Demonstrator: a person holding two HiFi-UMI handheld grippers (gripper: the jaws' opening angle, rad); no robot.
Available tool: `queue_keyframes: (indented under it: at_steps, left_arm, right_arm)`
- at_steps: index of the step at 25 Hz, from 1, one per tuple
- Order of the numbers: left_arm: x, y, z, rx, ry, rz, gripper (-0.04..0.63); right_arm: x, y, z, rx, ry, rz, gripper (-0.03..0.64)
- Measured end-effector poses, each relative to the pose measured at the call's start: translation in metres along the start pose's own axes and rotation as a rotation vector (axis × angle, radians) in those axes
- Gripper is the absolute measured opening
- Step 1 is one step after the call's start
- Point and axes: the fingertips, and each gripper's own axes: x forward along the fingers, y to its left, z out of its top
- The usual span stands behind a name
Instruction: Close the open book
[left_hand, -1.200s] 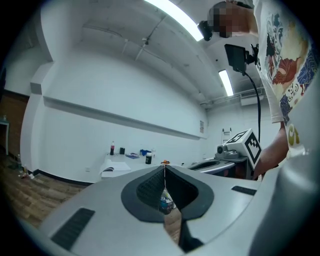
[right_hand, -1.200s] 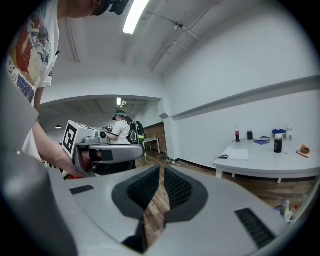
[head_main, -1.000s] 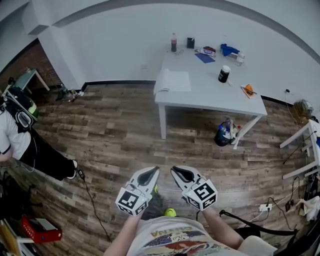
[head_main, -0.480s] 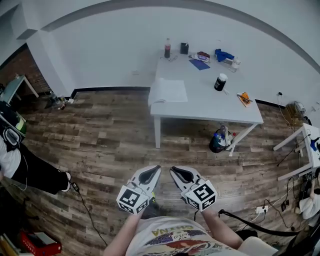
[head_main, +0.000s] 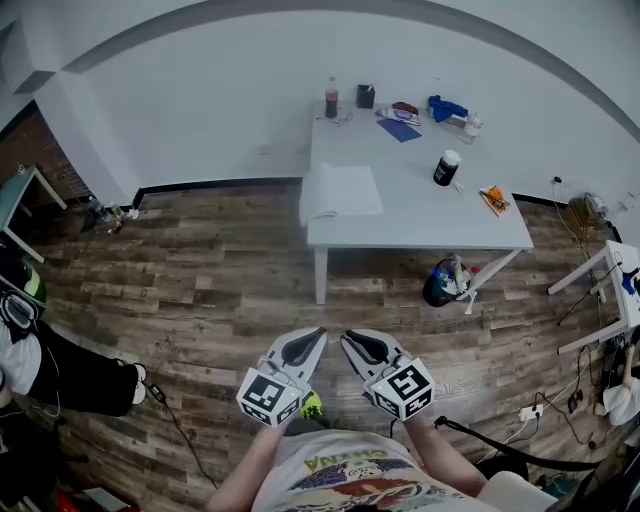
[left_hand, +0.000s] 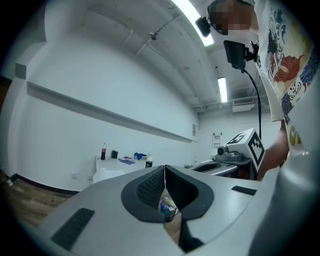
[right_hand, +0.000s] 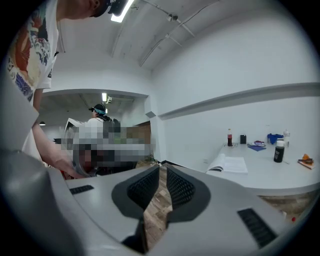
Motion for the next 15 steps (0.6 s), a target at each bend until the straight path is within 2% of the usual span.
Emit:
queue_keyframes:
  at_steps: [9, 15]
  left_arm:
    - [0.007, 0.062, 0.002, 0.006, 0.004, -0.033, 0.012]
    - [0.008, 0.087, -0.003, -0.028, 0.010, -0.028, 0.012]
  right_arm:
    - [0.058, -0.015, 0.012, 0.000, -0.006, -0.035, 0.040]
    - [0.076, -0.027, 0.008, 0.016, 0.029, -0.058, 0.040]
